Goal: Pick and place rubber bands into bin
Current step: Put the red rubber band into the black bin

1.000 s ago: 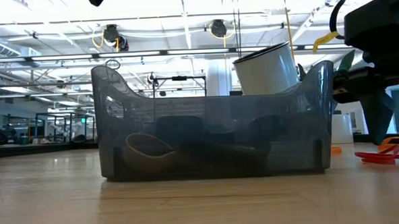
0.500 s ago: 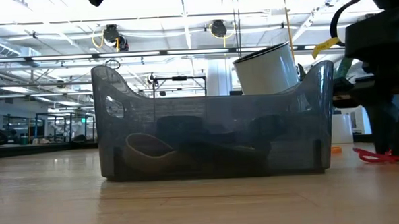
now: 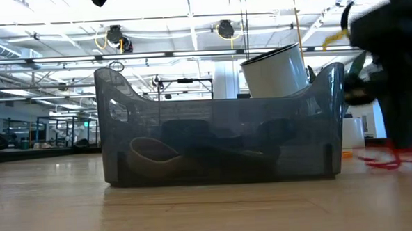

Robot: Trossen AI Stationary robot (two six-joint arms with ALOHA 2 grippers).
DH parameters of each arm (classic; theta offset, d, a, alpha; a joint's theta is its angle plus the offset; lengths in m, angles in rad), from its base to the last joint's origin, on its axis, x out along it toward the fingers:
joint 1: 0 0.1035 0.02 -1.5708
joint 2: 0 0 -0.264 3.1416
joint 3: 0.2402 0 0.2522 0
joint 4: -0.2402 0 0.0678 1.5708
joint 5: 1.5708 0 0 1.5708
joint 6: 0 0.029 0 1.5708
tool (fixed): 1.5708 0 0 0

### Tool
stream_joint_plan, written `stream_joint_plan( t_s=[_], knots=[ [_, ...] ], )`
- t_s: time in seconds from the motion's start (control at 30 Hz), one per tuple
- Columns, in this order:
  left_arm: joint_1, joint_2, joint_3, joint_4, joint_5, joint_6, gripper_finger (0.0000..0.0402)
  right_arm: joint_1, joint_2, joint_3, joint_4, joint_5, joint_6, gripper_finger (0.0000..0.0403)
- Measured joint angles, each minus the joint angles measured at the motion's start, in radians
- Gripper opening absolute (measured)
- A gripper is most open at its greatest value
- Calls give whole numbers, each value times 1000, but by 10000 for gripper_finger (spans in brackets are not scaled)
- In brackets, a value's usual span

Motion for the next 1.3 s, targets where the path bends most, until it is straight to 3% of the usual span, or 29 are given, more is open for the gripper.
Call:
stream_joint_plan(
  t_s=[0.2, 0.4, 0.53, 0.67, 0.87, 1.07, 1.3],
  knots=[
    [0, 0, 0, 0, 0, 2, 42, 0, -164, 4, 5, 21, 11, 1],
    [0, 0, 0, 0, 0, 2, 42, 0, -369, 4, 22, 203, -1, 1],
    [0, 0, 0, 0, 0, 2, 42, -1, -481, 4, 192, 379, -7, 0],
    [0, 0, 0, 0, 0, 2, 42, -5, -519, 46, 294, 421, -160, 0],
    [0, 0, 0, 0, 0, 2, 42, -32, -384, 328, 94, 420, -325, 0],
    [0, 0, 0, 0, 0, 6, 42, -63, -150, 641, -220, 415, -285, 0],
    [0, 0, 0, 0, 0, 7, 42, -110, 73, 726, -307, 206, -235, 0]
  ],
)
